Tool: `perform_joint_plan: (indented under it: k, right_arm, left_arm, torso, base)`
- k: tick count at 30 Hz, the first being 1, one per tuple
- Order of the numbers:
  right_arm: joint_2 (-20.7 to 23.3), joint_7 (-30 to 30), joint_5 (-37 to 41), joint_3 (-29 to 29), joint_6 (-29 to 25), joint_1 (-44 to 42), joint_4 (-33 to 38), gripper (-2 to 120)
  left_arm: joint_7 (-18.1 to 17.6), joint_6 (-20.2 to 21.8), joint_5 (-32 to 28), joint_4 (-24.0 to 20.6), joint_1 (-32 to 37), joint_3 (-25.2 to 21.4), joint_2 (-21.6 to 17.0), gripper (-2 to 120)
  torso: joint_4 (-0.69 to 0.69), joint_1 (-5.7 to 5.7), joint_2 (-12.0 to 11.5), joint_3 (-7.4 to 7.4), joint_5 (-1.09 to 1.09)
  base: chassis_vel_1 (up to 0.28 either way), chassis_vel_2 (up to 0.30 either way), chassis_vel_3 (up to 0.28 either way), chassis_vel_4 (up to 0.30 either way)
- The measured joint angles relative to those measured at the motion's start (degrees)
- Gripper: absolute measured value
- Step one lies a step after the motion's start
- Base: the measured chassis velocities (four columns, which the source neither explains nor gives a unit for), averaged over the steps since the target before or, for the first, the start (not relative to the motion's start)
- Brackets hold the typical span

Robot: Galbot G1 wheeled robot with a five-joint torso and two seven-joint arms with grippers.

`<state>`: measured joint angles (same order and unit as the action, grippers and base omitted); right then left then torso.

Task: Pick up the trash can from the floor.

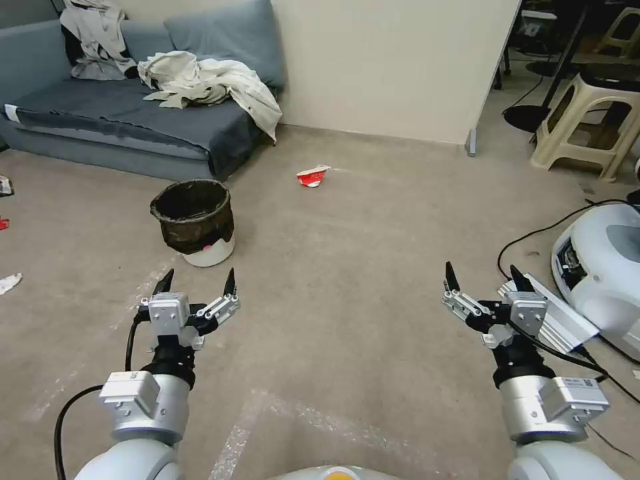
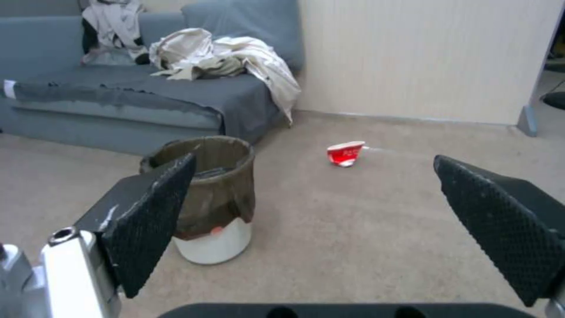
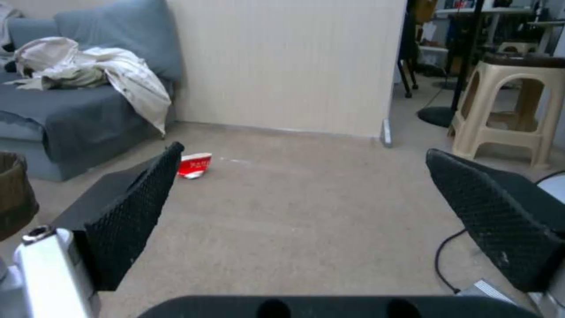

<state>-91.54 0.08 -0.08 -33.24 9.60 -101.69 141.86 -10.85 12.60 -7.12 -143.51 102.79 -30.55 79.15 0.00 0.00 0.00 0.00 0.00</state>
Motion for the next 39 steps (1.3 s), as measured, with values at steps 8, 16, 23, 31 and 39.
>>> perform_joint_plan:
  k: [8, 16, 23, 31, 39]
  right_arm:
    - [-0.01, 0.30, 0.00, -0.05, 0.14, 0.16, -0.19, 100]
    - [-0.07, 0.42, -0.01, -0.02, 0.35, 0.30, -0.29, 100]
    - [-0.09, 0.42, -0.01, -0.05, 0.46, 0.35, -0.31, 100]
    - [-0.10, 0.41, -0.01, -0.18, 0.92, 0.38, -0.18, 100]
    - [-0.09, 0.23, -0.02, -0.31, 1.12, 0.39, -0.11, 100]
  left_arm:
    - [0.07, -0.10, 0.57, 0.12, -0.17, -0.05, 0.13, 100]
    - [0.16, -0.22, 0.54, 0.18, -0.35, -0.13, 0.20, 100]
    - [0.30, -0.30, 0.46, 0.21, -0.41, -0.12, 0.21, 100]
    - [0.35, -2.02, 0.51, 0.25, -0.44, -0.02, 0.21, 100]
    - [0.37, -2.62, 0.50, 0.26, -0.49, -0.11, 0.12, 100]
  torso:
    - [0.00, 0.00, 0.00, 0.00, 0.00]
    - [0.00, 0.00, 0.00, 0.00, 0.00]
    - [0.00, 0.00, 0.00, 0.00, 0.00]
    - [0.02, 0.00, 0.00, 0.00, 0.00]
    - [-0.01, 0.00, 0.00, 0.00, 0.00]
  base:
    - [0.000, 0.000, 0.000, 0.000]
    - [0.059, 0.061, 0.060, 0.056]
    - [0.083, 0.090, 0.099, 0.101]
    - [0.103, 0.100, 0.106, 0.108]
    - [0.017, 0.032, 0.025, 0.021]
